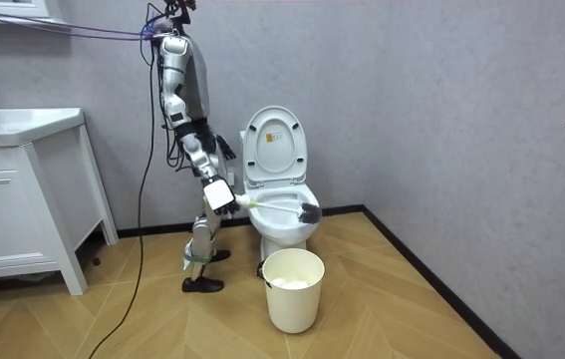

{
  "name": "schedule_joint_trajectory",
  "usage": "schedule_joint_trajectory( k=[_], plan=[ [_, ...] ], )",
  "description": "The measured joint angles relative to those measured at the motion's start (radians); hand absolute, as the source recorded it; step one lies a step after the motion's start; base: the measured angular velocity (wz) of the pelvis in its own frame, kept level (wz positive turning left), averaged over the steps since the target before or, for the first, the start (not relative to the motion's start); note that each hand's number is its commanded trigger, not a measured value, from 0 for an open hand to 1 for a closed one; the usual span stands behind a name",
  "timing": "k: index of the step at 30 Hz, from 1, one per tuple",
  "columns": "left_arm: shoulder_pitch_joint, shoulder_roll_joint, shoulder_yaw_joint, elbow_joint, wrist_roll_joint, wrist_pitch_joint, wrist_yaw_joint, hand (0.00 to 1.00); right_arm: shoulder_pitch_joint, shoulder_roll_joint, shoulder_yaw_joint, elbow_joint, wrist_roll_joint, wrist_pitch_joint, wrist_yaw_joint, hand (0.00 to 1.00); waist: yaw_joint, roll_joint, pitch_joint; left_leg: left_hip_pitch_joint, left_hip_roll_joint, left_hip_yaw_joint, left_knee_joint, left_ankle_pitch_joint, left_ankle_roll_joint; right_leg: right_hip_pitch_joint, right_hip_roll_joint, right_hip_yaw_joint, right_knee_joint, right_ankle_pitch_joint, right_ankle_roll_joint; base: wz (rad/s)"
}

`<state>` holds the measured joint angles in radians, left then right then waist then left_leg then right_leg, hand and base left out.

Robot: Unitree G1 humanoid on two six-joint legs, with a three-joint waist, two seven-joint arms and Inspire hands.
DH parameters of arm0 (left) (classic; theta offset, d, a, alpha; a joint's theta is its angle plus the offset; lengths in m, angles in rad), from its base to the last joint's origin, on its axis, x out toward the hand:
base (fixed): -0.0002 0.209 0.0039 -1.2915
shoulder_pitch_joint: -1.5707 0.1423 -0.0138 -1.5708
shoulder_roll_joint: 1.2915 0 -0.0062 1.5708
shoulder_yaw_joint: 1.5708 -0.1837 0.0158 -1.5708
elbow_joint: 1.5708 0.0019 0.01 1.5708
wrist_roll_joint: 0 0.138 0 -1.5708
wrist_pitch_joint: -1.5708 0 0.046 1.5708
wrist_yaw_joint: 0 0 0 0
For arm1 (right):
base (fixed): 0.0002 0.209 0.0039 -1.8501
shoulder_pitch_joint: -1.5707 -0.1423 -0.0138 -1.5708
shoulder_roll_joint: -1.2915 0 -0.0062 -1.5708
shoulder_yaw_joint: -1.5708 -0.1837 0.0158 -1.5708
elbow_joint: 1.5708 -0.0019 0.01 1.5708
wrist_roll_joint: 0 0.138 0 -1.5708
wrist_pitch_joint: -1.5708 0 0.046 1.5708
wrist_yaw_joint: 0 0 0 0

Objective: Brush toilet

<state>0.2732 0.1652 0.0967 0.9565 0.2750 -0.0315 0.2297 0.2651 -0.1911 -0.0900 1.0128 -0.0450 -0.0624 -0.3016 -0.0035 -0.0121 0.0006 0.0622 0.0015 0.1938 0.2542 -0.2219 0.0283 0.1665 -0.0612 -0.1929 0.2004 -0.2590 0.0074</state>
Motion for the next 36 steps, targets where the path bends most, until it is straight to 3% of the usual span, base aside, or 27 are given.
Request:
schedule_joint_trajectory(
  k=[8,19,25,31,36],
  plan=[
    [0.019,0.000,0.022,0.037,0.020,0.041,-0.020,0.00,-0.024,0.004,-0.021,0.056,0.004,0.004,0.000,0.00,-0.005,0.005,0.0010,-0.001,0.000,-0.002,0.000,0.000,0.000,0.008,0.003,-0.002,-0.018,0.003,0.001,0.00],
    [0.024,-0.010,0.025,0.038,0.132,0.117,-0.066,0.00,-0.037,0.004,-0.021,0.129,-0.004,0.077,0.045,0.00,-0.020,0.007,-0.0003,0.001,-0.011,-0.003,-0.014,0.000,-0.001,0.009,0.001,-0.003,-0.029,0.003,0.001,0.00],
    [0.024,-0.029,0.024,0.039,0.131,0.137,-0.092,0.00,-0.039,0.003,-0.022,0.156,-0.004,0.092,0.083,0.00,-0.023,0.007,-0.0001,0.001,-0.013,-0.004,-0.016,0.000,-0.001,0.009,-0.001,-0.003,-0.030,0.002,0.002,0.00],
    [0.024,-0.032,0.024,0.043,0.131,0.152,-0.115,0.00,-0.038,0.004,-0.023,0.156,-0.004,0.125,0.111,0.00,-0.026,0.006,0.0002,0.001,-0.013,-0.004,-0.015,0.000,-0.001,0.009,-0.001,-0.003,-0.029,0.002,0.003,0.00],
    [0.024,-0.032,0.024,0.045,0.131,0.157,-0.133,0.00,-0.038,0.004,-0.033,0.159,-0.004,0.131,0.125,0.00,-0.026,0.005,0.0006,0.002,-0.012,-0.004,-0.015,0.000,-0.001,0.009,-0.001,-0.003,-0.029,0.002,0.003,0.00]
  ],
)
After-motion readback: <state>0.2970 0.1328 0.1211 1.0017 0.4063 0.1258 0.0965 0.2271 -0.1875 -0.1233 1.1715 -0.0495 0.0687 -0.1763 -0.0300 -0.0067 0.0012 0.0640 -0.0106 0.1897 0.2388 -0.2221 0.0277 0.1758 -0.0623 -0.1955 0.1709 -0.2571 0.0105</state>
